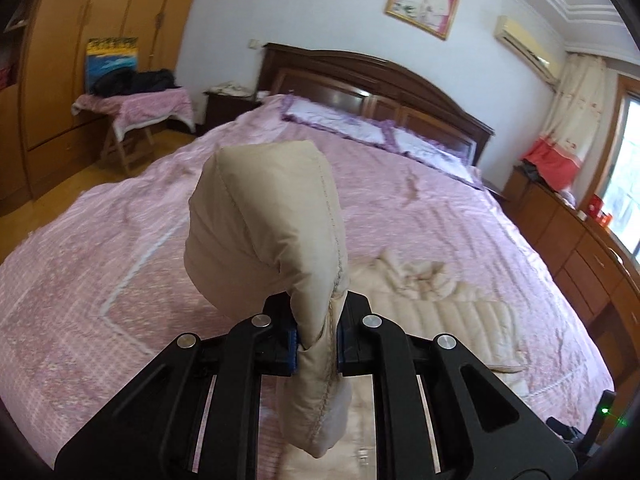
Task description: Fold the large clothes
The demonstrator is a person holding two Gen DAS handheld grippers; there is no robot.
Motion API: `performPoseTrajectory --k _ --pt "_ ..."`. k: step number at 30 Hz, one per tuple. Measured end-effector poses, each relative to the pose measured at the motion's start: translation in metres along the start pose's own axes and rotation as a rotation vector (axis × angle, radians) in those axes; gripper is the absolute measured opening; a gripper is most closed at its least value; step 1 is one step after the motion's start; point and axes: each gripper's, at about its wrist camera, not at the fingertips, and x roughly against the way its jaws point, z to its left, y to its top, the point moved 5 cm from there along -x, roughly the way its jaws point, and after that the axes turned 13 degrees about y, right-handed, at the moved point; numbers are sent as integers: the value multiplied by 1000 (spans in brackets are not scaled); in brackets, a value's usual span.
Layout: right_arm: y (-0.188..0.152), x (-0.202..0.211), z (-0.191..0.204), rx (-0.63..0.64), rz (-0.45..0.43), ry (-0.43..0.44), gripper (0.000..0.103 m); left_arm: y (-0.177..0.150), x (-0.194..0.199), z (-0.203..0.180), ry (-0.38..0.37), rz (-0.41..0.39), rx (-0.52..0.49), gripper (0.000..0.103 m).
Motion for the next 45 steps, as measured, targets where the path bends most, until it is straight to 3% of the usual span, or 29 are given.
performPoseTrajectory --k 12,20,31,37,43,45 --pt "-1 5 -6 -23 -17 20 97 -22 -14 -95 -87 35 -110 13" --pt "-4 4 -14 -45 -10 26 97 -62 -59 -141 -133 147 -162 13" --pt "-6 -2 -25 -61 2 19 97 -115 -121 -168 -119 293 -193 13" --pt "-9 -3 -28 -70 8 25 97 -126 -140 -175 -86 327 -250 13" --pt "-11 -5 -29 -72 16 27 97 -119 -129 -172 -119 320 -248 23" --pt "-11 -5 -29 -75 16 30 97 -114 -123 -170 -127 313 -256 37"
